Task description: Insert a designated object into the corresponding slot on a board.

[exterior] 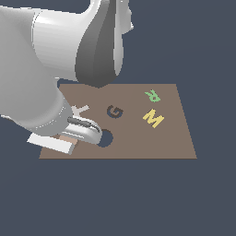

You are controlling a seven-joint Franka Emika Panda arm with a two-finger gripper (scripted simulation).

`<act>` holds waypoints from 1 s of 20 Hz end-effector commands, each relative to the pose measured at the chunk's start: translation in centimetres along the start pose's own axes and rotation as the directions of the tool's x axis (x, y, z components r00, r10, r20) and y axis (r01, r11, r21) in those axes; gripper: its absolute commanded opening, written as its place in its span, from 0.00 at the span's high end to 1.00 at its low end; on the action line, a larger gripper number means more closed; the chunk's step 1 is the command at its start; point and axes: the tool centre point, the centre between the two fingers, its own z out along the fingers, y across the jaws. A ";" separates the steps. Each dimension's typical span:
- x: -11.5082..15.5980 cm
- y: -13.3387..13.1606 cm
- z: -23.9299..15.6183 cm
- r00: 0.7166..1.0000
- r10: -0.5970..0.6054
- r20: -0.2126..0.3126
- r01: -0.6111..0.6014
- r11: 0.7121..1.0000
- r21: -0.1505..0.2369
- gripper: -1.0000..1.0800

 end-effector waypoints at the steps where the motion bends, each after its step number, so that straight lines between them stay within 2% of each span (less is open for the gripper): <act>1: 0.6 0.5 0.6 1.000 0.013 0.001 -0.013 1.000 0.000 0.04; 20: 1.3 1.3 2.8 1.000 0.031 0.003 -0.031 1.000 0.000 0.04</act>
